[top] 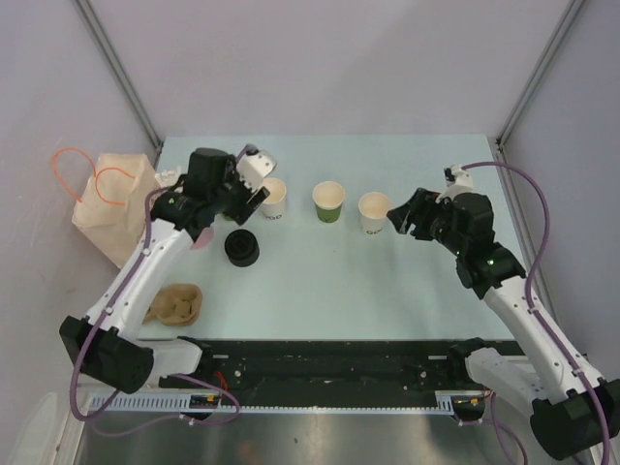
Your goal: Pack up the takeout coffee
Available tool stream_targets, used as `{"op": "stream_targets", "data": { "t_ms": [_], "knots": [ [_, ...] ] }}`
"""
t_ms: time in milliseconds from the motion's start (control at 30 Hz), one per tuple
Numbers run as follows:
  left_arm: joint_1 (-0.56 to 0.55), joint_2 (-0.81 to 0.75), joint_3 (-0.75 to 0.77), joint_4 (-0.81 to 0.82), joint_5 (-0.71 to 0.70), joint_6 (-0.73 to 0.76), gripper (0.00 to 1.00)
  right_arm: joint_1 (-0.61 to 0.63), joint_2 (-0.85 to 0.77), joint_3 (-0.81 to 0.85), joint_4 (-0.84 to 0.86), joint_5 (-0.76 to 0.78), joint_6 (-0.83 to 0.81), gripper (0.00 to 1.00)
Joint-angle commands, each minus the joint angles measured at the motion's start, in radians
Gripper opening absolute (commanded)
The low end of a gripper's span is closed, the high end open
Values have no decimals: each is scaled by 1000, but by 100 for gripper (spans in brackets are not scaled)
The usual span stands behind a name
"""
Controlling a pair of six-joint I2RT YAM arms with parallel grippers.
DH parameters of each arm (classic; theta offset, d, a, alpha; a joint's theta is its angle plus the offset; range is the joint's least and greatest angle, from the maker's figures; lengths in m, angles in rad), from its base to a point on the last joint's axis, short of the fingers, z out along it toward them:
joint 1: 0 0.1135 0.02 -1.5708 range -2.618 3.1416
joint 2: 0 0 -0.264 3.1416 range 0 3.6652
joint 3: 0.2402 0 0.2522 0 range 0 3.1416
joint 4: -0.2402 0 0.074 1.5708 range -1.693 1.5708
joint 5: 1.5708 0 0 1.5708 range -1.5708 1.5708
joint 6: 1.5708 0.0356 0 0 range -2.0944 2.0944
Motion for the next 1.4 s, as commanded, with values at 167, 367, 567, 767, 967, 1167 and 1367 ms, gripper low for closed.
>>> {"op": "stream_targets", "data": {
  "t_ms": [167,367,567,767,967,1167,1367],
  "knots": [
    [80,-100,-391,-31,152,26,67,117,109,0,48,18,-55,68],
    [79,67,-414,57,42,-5,52,172,127,0,68,47,-59,68],
    [67,124,-410,127,23,-14,44,175,126,0,48,64,-62,68],
    [53,154,-414,147,-6,-15,36,175,126,1,45,62,-69,69],
    [51,161,-417,150,-23,-9,31,175,130,1,37,61,-72,69],
    [47,141,-425,152,-29,-9,10,174,126,1,34,56,-75,69],
    [42,78,-428,149,-29,-17,0,175,114,0,31,55,-73,69]
  ]
}}
